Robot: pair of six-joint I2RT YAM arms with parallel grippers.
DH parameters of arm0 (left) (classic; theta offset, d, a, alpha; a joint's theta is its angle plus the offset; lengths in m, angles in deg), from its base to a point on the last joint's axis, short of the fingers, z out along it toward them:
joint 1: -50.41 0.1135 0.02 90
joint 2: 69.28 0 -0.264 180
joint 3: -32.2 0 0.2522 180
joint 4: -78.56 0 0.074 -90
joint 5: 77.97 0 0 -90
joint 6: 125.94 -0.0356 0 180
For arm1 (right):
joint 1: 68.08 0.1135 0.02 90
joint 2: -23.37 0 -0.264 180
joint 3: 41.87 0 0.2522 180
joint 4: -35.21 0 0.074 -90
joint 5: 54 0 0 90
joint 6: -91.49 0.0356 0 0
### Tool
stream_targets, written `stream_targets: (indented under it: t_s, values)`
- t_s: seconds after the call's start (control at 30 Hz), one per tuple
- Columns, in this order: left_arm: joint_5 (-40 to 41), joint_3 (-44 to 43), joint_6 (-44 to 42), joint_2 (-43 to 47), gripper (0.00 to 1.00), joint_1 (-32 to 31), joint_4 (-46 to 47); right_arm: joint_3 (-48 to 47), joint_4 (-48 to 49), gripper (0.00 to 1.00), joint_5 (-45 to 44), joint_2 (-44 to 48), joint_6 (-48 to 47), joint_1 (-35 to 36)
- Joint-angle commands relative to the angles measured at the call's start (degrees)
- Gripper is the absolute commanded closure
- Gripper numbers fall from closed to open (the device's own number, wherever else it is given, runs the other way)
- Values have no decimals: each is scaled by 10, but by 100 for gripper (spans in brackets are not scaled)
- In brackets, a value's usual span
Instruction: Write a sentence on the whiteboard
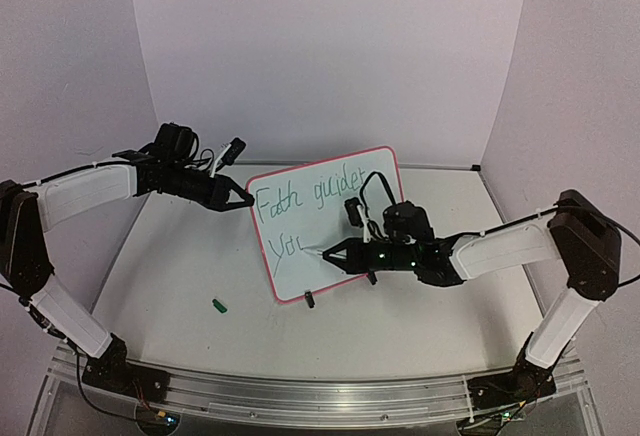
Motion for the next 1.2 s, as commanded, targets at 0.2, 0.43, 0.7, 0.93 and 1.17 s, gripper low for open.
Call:
stream_targets:
  t_s: [0.2,0.43,0.7,0.93,1.17]
  values:
    - [47,19,-54,-31,100,-30,-83,-36,-22,100,-29,32,-27,-17]
    - [48,19,-53,-31,100,-30,-83,-47,-22,100,-23,18,-29,-18]
    - [47,19,-54,-32,100,-30,-83,-39,-22,100,-25,22,-26,-18]
    - [47,19,-53,-33,100,-30,-83,-9,-15,100,-19,22,-9,-18]
    - [46,19,-54,-35,100,-31,-83,11,-9,100,-14,22,1,-18]
